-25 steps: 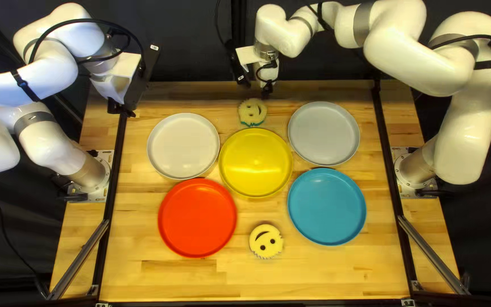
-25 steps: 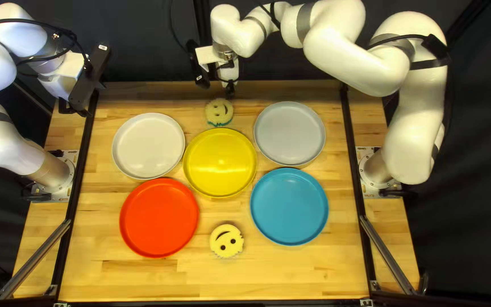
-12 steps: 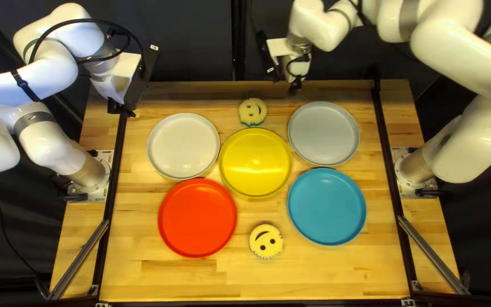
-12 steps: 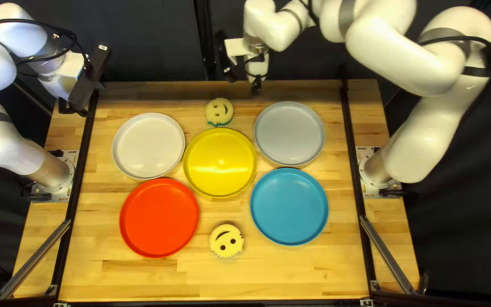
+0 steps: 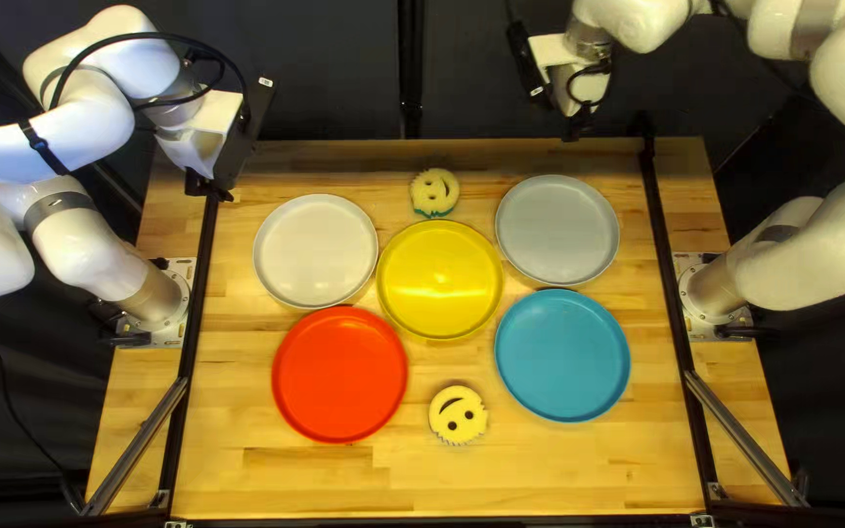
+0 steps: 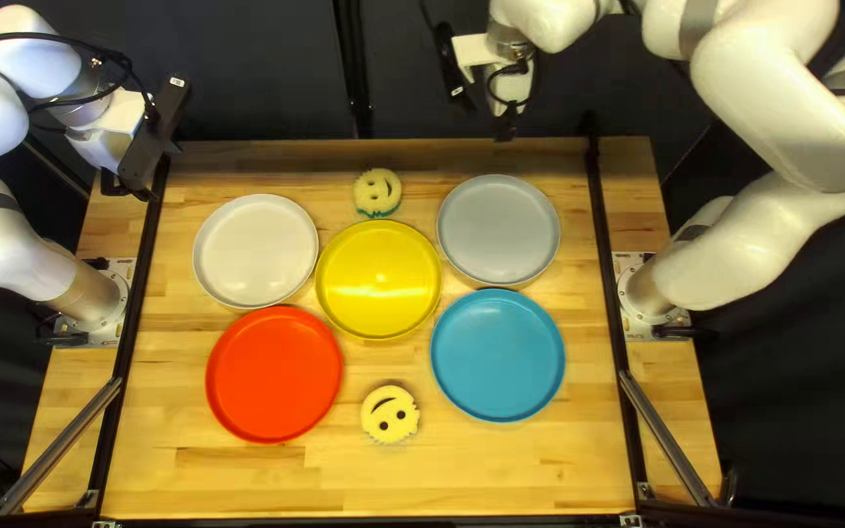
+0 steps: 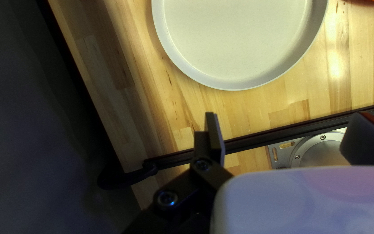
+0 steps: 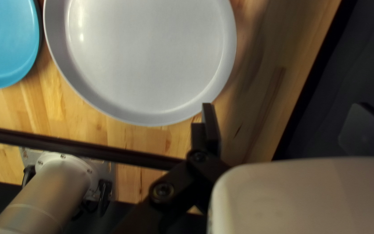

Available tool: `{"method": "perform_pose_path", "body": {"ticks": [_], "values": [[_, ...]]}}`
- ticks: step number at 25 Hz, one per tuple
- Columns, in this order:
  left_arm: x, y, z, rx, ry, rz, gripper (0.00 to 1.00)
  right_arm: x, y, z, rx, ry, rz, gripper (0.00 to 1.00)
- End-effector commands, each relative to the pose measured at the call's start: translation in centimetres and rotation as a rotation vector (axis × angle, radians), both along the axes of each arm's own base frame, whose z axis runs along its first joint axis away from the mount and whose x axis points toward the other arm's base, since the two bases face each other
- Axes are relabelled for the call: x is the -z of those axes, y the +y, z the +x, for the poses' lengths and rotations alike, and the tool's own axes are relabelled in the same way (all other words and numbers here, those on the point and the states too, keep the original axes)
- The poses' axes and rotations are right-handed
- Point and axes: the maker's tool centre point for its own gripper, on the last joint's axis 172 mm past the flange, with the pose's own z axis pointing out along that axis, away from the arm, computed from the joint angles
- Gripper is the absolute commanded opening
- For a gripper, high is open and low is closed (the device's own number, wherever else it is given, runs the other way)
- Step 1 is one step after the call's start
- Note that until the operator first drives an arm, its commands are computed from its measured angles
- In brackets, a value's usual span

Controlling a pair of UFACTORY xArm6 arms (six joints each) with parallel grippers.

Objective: Pick up sponge and scrub the plate

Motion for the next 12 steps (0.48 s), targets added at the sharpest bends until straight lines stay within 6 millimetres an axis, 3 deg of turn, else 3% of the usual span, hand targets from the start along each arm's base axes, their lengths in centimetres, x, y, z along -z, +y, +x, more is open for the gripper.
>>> {"method": "perform_pose_path", "body": {"ticks": [1, 12], "values": [[0.00, 0.00, 0.00, 0.000, 0.000, 0.000, 1.00, -1.15, 2.02, -1.79, 0.009, 0.003, 0.000, 1.00], [0.00, 0.00, 0.00, 0.000, 0.000, 0.000, 1.00, -1.25, 2.29, -1.91, 0.010, 0.001, -0.002, 1.00]]}}
